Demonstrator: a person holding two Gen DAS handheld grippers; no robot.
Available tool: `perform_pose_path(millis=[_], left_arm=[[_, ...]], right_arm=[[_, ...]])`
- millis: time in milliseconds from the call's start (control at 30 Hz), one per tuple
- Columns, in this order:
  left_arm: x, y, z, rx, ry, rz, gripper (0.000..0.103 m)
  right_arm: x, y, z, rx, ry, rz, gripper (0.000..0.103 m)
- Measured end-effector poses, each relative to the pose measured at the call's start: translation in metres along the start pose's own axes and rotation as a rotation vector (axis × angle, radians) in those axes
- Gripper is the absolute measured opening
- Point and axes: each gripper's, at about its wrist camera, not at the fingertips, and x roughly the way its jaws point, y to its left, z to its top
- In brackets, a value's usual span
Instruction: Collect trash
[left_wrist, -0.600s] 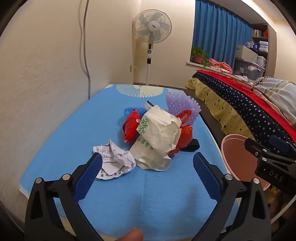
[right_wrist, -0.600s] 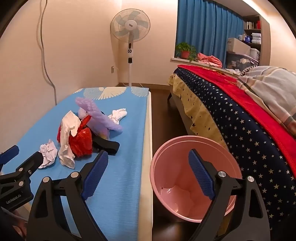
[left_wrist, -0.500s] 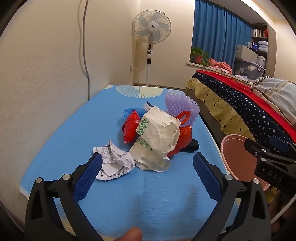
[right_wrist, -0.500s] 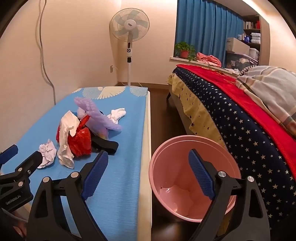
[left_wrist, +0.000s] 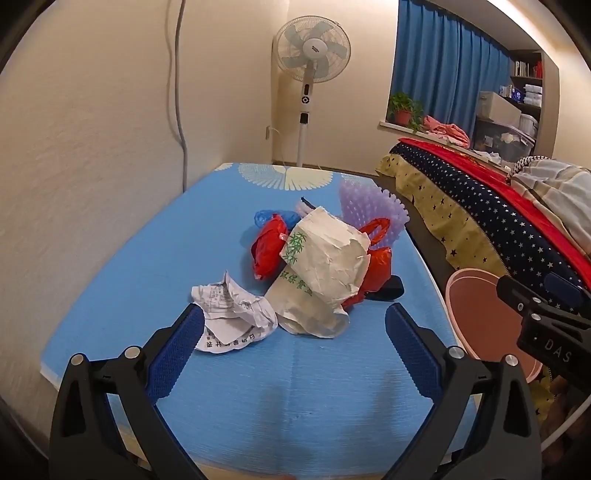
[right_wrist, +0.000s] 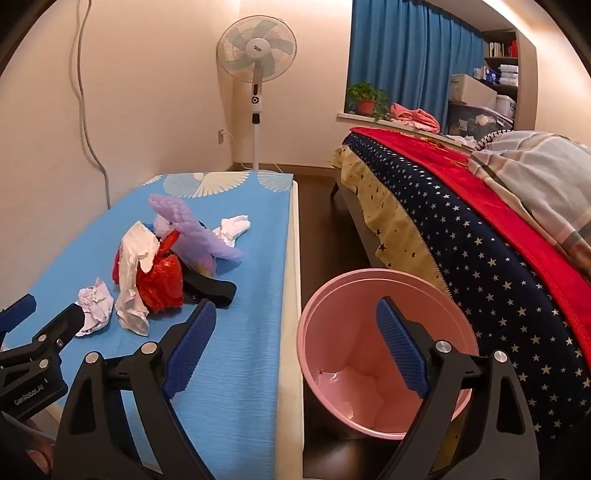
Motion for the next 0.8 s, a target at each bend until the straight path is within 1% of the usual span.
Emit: perform_pose_path(millis=[300,533,800], left_arm=[[0.0008,0.0010,-0.0006,-0.003,-0.002,-0.007,0.095],[-0.0001,0.0004,-0.0019,-0.004,-0.002,-0.005,0.095],[0.0005,0.0002,-0.0017,-0.003,-0.002,-0.006,0.095]], right_arm=[[-0.0024,0.0019,0.0001,-0.004,-0.017,-0.007,0.087],[-0.0026,0.0009,0.0004,-0.004,-0.019,-0.011,0.084],[-0.0032,0.0017,-0.0001,-0.006,-0.021,-0.013,0.083]])
